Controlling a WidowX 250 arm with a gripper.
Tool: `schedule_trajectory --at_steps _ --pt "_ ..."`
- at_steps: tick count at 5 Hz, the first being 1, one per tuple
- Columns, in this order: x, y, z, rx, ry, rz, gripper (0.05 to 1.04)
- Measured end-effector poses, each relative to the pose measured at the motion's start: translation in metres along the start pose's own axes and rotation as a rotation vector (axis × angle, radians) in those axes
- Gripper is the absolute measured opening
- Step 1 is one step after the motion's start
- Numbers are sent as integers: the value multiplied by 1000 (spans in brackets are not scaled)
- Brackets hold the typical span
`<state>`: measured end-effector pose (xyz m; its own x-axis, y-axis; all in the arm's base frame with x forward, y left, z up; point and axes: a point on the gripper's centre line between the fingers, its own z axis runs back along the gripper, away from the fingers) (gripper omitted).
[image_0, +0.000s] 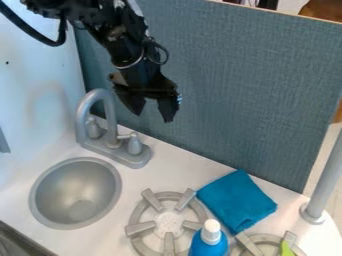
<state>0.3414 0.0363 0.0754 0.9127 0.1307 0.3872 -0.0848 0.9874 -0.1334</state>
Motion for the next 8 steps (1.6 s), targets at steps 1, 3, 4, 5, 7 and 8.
schedule_trajectory --at_steps 1,3,4,5,7,8 --pt "-8 0 -8 -4 40 -2 1004" --pt "-35 -94 -11 -121 127 -377 1004" --pt "-59 -136 -17 -140 188 -592 1004" --pt "-76 -151 -24 -111 277 -726 1004" --pt "-83 -139 -38 17 313 -695 1004" --pt "-91 -137 -49 19 346 -681 1004"
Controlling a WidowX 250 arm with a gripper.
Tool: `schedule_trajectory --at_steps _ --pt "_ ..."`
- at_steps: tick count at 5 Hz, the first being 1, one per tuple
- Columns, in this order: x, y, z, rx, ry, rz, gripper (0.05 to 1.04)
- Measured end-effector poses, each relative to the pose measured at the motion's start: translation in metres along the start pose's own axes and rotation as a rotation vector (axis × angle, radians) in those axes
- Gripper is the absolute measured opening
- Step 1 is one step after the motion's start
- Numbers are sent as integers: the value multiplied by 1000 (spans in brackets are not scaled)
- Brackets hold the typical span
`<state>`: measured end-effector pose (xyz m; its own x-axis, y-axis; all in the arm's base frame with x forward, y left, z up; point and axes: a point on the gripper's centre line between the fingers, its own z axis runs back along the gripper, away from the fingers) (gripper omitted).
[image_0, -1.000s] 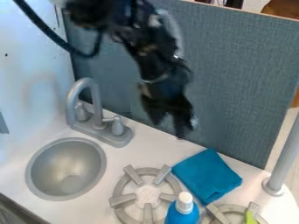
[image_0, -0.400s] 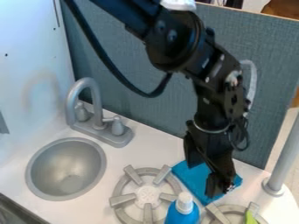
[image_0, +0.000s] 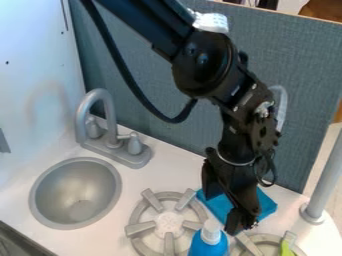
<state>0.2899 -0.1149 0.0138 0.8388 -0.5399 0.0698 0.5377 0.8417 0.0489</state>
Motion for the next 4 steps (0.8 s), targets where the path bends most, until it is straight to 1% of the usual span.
schedule_trajectory --at_steps 1,2,3,4 --pt "-1 -5 -12 -28 17 3 1004" --pt "-5 -6 -19 -33 45 -2 1004" --pt "-5 -6 -19 -31 50 -5 1004" --pt "-7 -5 -24 -28 59 -10 1004"
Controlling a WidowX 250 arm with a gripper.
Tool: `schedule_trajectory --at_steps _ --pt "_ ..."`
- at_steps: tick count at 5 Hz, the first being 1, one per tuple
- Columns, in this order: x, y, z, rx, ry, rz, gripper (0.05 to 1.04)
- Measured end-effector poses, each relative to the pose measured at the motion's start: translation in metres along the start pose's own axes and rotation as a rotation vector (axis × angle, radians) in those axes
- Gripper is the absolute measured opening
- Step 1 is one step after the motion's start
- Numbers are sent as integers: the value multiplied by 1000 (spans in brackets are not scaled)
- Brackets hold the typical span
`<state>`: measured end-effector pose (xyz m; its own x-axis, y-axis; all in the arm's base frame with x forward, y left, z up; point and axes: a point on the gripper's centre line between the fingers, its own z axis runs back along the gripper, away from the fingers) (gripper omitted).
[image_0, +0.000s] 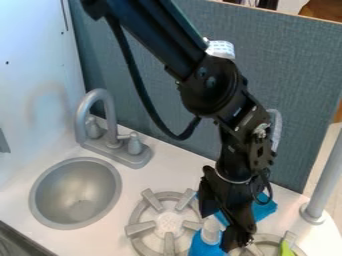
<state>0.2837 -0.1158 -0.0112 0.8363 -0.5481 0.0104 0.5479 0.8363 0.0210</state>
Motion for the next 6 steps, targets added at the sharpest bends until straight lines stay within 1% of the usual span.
schedule_trajectory --at_steps 1,2,3,4,5,6 --pt "-3 -1 -7 -6 24 2 1004" --pt "-2 -2 -9 -16 13 -1 944" --pt "-2 -4 -11 -28 -5 6 666" --pt "-2 -4 -12 -38 -10 4 521" --pt "-3 -3 -12 -48 -11 3 519" --pt "-5 -4 -10 -68 10 -5 519"
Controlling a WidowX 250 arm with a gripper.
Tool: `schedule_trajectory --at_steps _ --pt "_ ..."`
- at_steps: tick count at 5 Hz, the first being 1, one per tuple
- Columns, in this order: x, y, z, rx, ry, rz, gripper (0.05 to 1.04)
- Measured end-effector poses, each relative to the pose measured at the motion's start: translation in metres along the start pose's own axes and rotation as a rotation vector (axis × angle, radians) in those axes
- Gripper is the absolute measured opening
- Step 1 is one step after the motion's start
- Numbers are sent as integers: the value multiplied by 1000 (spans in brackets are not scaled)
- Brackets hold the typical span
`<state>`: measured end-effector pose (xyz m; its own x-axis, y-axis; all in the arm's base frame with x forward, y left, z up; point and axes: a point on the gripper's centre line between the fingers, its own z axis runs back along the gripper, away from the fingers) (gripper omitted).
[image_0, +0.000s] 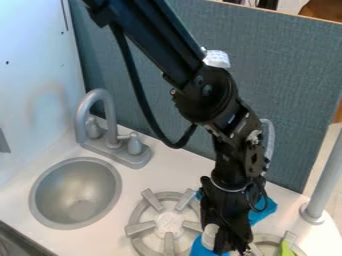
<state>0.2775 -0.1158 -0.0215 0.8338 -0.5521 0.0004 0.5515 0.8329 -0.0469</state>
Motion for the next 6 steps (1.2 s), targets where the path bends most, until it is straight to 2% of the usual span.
schedule_trajectory --at_steps 1,2,3,4,5,6 --pt "10 17 20 -20 -55 44 519" --pt "19 30 38 -30 -84 75 519" --pt "18 51 46 -29 -89 116 519" --pt "18 86 60 8 -118 178 519" --pt "25 117 78 36 -174 238 519" --pt "36 142 71 56 -171 267 519"
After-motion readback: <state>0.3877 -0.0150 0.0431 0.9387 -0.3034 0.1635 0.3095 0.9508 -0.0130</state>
